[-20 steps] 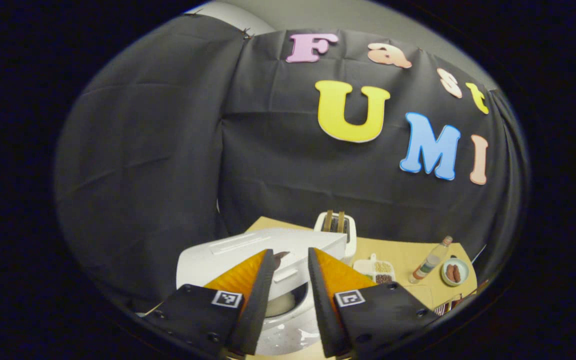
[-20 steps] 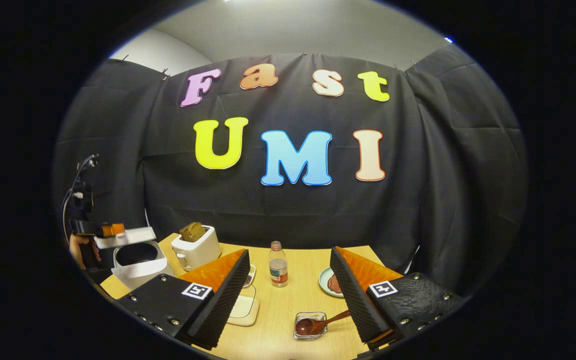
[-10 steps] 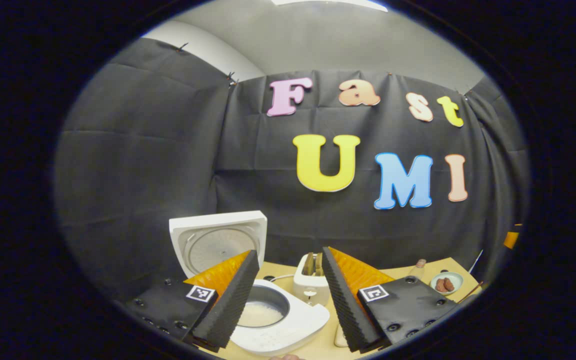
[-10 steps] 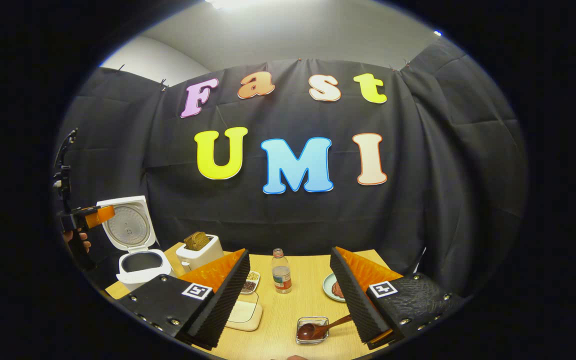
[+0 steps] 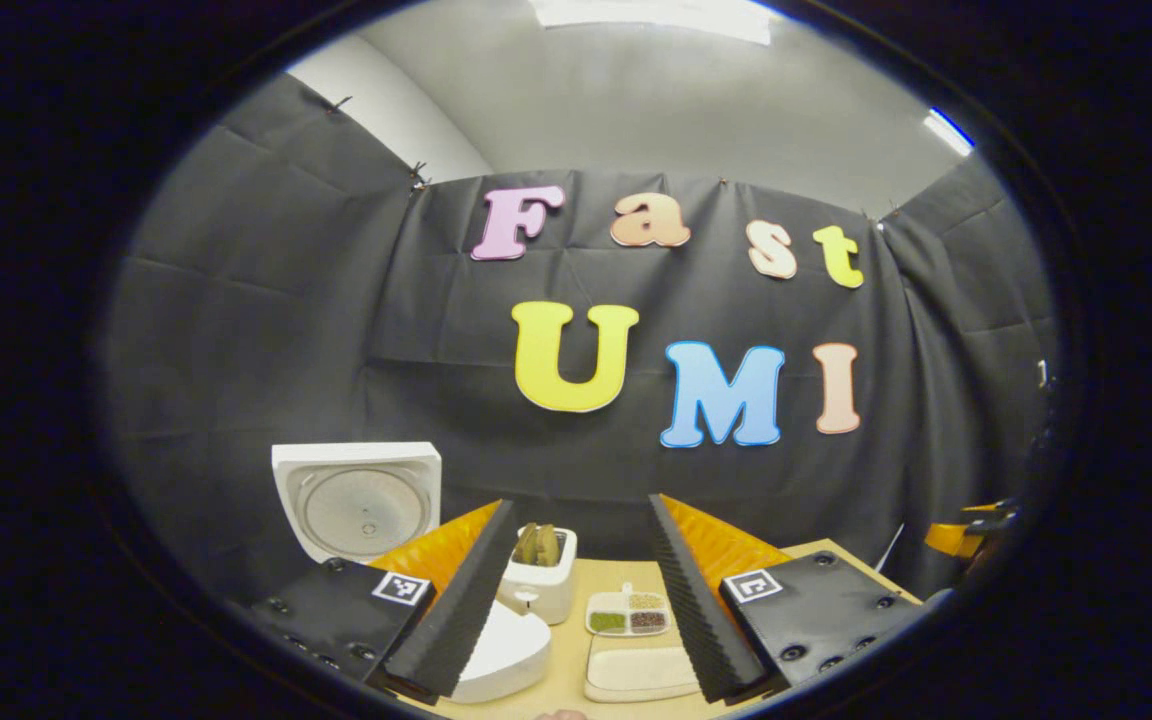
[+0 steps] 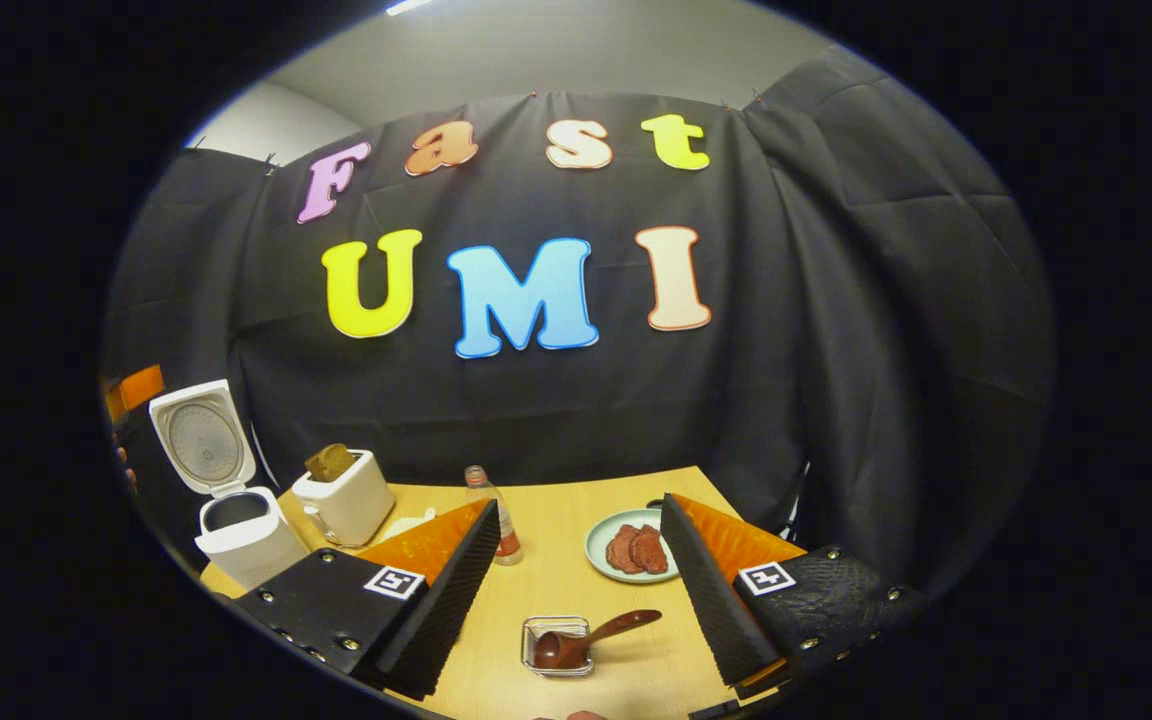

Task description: Close the left gripper, press the button to open the rice cooker; take a wooden spoon from the chopstick holder with the right hand, scoop a spoonful of rice and pour it into the rice cooker, then put the wooden spoon back into the chopstick holder.

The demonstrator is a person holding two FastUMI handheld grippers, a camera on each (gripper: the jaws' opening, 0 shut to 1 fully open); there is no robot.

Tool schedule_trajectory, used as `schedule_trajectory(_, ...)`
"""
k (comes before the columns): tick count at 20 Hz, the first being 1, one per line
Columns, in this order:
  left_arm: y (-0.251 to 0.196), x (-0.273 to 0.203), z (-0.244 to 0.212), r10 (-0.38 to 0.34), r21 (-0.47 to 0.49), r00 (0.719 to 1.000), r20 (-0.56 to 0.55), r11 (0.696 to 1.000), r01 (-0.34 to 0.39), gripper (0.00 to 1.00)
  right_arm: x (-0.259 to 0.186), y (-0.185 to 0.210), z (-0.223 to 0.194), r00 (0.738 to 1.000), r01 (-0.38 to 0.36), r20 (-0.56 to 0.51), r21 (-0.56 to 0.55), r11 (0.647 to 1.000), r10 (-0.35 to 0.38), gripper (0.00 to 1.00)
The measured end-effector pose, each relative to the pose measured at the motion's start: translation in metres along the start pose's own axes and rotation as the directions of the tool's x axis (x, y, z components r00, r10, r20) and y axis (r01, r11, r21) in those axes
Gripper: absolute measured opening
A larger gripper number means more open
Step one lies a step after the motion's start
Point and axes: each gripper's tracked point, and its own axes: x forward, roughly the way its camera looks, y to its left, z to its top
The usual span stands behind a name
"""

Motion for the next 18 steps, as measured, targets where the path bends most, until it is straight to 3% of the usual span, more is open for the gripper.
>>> schedule_trajectory(2,-0.008,-0.002,0.004,-0.014,0.002,1.0,0.012,1.0,0.014,0.95,0.01,-0.013,-0.026,0.999,0.013,-0.046,0.017,1.0,-0.012,0.96)
schedule_trajectory(3,-0.011,-0.002,0.004,-0.014,0.008,1.0,0.011,1.0,0.014,0.92,0.014,-0.018,-0.039,0.997,0.02,-0.073,0.04,0.999,-0.017,0.99)
schedule_trajectory(4,-0.014,-0.003,0.002,-0.017,0.014,1.0,0.003,1.0,0.017,0.99,0.018,-0.022,-0.052,0.995,0.028,-0.095,0.058,0.998,-0.022,0.99)
schedule_trajectory(6,-0.019,-0.006,0.004,-0.017,0.006,1.0,0.0,1.0,0.017,0.93,0.027,-0.029,-0.08,0.99,0.039,-0.14,0.06,0.997,-0.031,0.99)
schedule_trajectory(10,-0.024,-0.012,0.004,-0.02,-0.044,1.0,-0.008,0.999,0.02,0.95,0.047,-0.035,-0.129,0.973,0.038,-0.231,0.108,0.993,-0.012,0.99)
schedule_trajectory(15,-0.022,-0.014,-0.002,0.022,-0.001,0.999,-0.039,1.0,-0.022,0.93,0.069,-0.032,-0.16,0.958,0.025,-0.286,0.179,0.983,0.028,0.98)
schedule_trajectory(16,-0.023,-0.015,-0.004,0.03,0.009,0.999,-0.044,1.0,-0.029,0.93,0.075,-0.03,-0.162,0.957,0.02,-0.288,0.188,0.982,0.036,0.87)
schedule_trajectory(18,-0.026,-0.017,-0.004,0.041,0.027,0.998,-0.044,0.999,-0.04,0.98,0.081,-0.02,-0.166,0.949,-0.025,-0.303,0.22,0.975,0.092,0.76)
